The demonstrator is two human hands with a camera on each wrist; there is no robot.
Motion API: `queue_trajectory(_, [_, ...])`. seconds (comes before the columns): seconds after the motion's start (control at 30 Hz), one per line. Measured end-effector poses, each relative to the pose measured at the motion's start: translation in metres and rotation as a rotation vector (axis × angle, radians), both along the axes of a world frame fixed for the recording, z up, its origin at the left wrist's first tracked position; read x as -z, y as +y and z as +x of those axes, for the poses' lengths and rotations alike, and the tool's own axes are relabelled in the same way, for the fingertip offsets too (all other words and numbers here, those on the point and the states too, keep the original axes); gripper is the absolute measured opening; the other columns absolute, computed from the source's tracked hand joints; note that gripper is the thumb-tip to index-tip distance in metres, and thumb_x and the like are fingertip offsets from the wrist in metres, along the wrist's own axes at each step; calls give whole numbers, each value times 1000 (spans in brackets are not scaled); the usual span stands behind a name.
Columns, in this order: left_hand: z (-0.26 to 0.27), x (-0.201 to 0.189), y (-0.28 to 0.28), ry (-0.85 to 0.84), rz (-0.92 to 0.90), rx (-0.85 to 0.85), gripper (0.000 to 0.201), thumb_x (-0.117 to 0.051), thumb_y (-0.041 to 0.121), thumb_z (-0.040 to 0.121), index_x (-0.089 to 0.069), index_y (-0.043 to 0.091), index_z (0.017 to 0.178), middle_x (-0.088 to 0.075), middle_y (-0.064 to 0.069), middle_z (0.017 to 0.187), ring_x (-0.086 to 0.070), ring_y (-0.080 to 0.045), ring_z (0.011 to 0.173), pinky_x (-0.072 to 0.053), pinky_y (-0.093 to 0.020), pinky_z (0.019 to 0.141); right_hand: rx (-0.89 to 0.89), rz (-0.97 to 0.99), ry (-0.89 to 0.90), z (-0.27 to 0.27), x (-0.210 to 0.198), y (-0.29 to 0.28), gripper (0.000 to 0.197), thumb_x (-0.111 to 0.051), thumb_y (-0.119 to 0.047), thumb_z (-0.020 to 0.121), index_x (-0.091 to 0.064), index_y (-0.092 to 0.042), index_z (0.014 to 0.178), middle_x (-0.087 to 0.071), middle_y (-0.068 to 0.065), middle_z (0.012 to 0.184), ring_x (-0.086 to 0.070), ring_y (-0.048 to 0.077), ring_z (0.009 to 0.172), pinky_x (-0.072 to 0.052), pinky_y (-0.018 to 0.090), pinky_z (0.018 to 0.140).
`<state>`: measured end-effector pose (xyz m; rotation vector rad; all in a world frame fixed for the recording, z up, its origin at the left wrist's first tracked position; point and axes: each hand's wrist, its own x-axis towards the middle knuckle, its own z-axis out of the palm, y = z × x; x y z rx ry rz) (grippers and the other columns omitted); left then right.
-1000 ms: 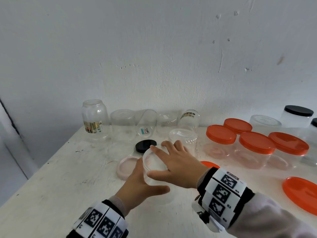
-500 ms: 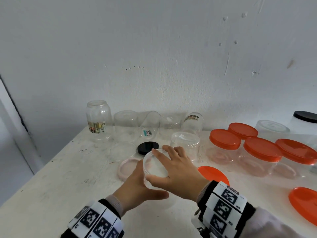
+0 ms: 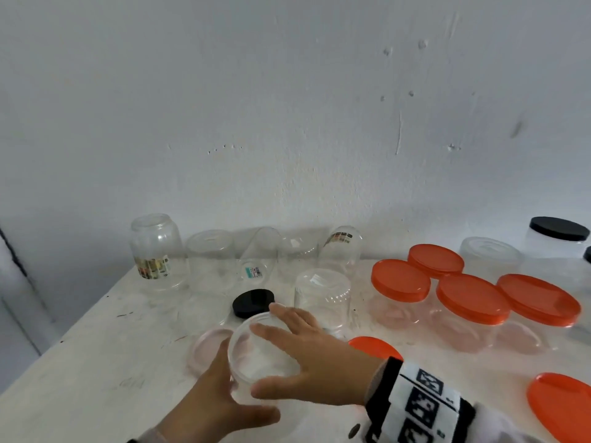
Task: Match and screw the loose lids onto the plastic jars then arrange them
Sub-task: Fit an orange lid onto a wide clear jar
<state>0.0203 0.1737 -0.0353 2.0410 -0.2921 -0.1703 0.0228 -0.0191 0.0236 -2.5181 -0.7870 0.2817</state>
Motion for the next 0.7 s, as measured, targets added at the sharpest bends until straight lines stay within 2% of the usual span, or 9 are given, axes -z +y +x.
queue_trajectory(0.07, [-3,-1,1,12,-44,21,106,-88,46,37,-26,52,123,-24,53,116,-36,25,111,-40,-6,86,4,109,28,13,-10,-15,68,-53,-64,84,-30,-41,144,-20,-10,156,-13,4,140,-15,33,115])
queue_trajectory(0.1, [-4,-1,1,7,-52,22,106,-88,43,37,-27,50,123,-22,53,116,-34,28,109,-40,-4,82,52,172,5,22,-15,-23,65,-52,-63,85,-36,-37,142,-31,-9,150,-24,5,137,-21,31,113])
queue_trajectory(0.17, [-2,1,2,7,-70,18,105,-93,33,44,-28,45,126,-25,41,127,-35,24,111,-39,0,81,207,219,-85,44,-24,-37,62,-53,-61,85,-45,-30,137,-42,-7,141,-35,8,131,-29,28,107])
queue_trajectory(0.23, [0,1,3,42,-106,13,104,-94,29,47,-29,44,126,-32,31,131,-39,16,115,-40,-2,83,361,116,-145,66,-26,-47,65,-55,-61,84,-44,-25,137,-41,-1,140,-34,18,131,-31,32,104])
queue_trajectory(0.37, [-1,0,5,80,-65,13,121,-90,51,33,-24,44,134,-34,32,132,-40,8,122,-42,-11,91,512,-180,-38,96,-16,-53,90,-56,-73,75,-28,-23,144,-33,12,143,-29,34,132,-32,46,104])
queue_trajectory(0.47, [-2,-3,6,73,-78,6,118,-90,52,34,-23,49,131,-34,32,130,-40,8,121,-44,-11,91,548,-159,58,102,-8,-51,101,-63,-75,67,-23,-24,146,-31,15,146,-28,37,135,-31,48,106])
queue_trajectory(0.57, [-4,-8,4,71,-97,-23,111,-92,42,38,-27,47,128,-38,25,131,-43,2,123,-42,-25,104,564,-120,79,101,-5,-50,102,-67,-70,67,-22,-23,146,-31,15,146,-29,37,134,-32,47,106])
queue_trajectory(0.63, [-6,-10,4,54,-97,-50,107,-94,30,44,-31,43,130,-41,19,132,-45,0,121,-43,-21,100,560,-115,72,99,-6,-51,103,-68,-69,67,-20,-24,147,-31,15,146,-30,37,134,-32,47,107])
queue_trajectory(0.7, [-6,-12,8,22,-82,-79,103,-95,22,49,-35,38,132,-47,15,130,-49,6,115,-45,-10,86,548,-108,66,96,-8,-55,105,-69,-69,66,-17,-26,147,-30,15,145,-29,36,134,-32,47,107])
